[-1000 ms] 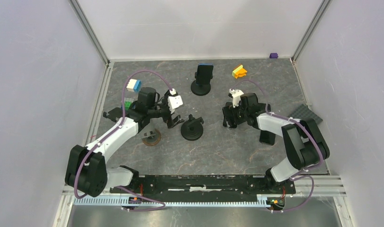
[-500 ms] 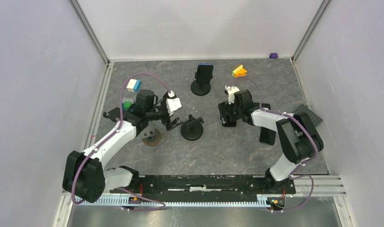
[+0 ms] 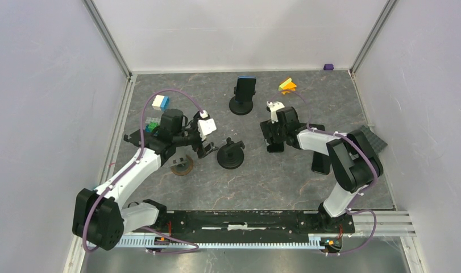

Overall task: Place the phone on the phone stand
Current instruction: Pick up the phone at the center of the board.

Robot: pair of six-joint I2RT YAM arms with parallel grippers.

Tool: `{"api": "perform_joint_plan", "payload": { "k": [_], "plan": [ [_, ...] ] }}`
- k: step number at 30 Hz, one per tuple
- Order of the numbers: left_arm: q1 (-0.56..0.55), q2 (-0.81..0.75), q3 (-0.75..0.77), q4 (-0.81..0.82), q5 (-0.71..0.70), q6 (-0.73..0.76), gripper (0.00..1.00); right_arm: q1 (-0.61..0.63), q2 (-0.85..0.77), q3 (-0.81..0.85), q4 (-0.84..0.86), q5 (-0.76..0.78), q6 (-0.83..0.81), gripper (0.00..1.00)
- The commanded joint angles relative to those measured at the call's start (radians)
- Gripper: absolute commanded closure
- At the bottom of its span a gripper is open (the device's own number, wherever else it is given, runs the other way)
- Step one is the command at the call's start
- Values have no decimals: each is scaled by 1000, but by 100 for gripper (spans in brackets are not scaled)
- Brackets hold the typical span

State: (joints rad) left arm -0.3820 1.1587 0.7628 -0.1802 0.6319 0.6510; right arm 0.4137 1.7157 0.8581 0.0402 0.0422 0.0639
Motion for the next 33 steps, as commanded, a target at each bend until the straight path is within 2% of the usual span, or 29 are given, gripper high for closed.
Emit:
{"api": "perform_joint_plan", "payload": {
  "k": [1,5,10,12,16,21,33],
  "plan": [
    [-1,-27,42,-57,7,-35,0,2,-15,-53,-51,67,-87,12],
    [-3,-39,78,-129,-9,-55,0,1,-33,-54,-115,5,-179,19],
    [-7,-96,72,-157,-7,-41,0,-24,-31,-28,-238,-169,-375,21],
    [-6,-115,63,-157,-6,-35,0,-40,-38,-28,-275,-191,-449,21],
    [-7,-134,62,-169,-2,-34,0,-61,-67,-34,-341,-227,-544,13],
    [-8,-143,65,-170,-1,-36,0,-64,-98,-53,-353,-231,-550,2],
    [-12,-159,84,-170,6,-54,0,-100,-23,-31,-336,-239,-461,3]
  ]
}}
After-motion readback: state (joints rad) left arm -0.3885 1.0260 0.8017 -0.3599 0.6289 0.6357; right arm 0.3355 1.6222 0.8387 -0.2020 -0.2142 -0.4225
